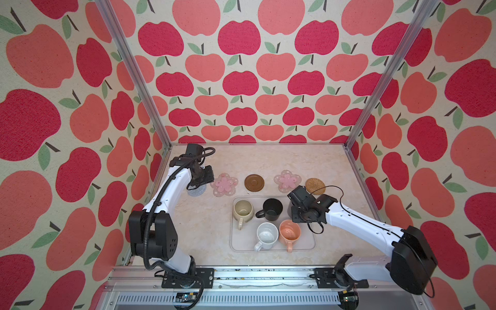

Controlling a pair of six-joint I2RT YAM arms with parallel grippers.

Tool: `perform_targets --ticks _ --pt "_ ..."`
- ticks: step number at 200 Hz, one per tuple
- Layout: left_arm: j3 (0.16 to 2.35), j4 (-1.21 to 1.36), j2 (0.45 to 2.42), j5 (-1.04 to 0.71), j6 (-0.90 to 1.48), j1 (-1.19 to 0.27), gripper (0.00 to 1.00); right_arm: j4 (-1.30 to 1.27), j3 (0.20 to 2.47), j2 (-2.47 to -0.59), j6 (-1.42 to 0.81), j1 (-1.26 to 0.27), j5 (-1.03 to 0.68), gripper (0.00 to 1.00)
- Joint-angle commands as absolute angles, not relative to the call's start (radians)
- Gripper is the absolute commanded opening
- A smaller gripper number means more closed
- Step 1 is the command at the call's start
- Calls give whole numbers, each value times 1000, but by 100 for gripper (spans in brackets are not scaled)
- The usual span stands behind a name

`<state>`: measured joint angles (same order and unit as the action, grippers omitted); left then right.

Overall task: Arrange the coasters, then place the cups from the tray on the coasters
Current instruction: 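Lower the right gripper onto the grey mug and close on its rim, then lift the grey mug with the right gripper and carry it toward the rattan coaster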

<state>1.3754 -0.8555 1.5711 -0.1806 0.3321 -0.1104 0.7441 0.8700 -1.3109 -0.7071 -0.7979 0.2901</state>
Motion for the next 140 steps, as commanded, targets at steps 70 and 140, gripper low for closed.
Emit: perform_targets --ticks 70,140 --pt "1359 -840 1569 -174 354 -115 41 833 917 -1201 -674 -783 434 0" --pt "1358 -836 1571 -167 357 -113 41 828 925 -1087 -567 -657 473 0"
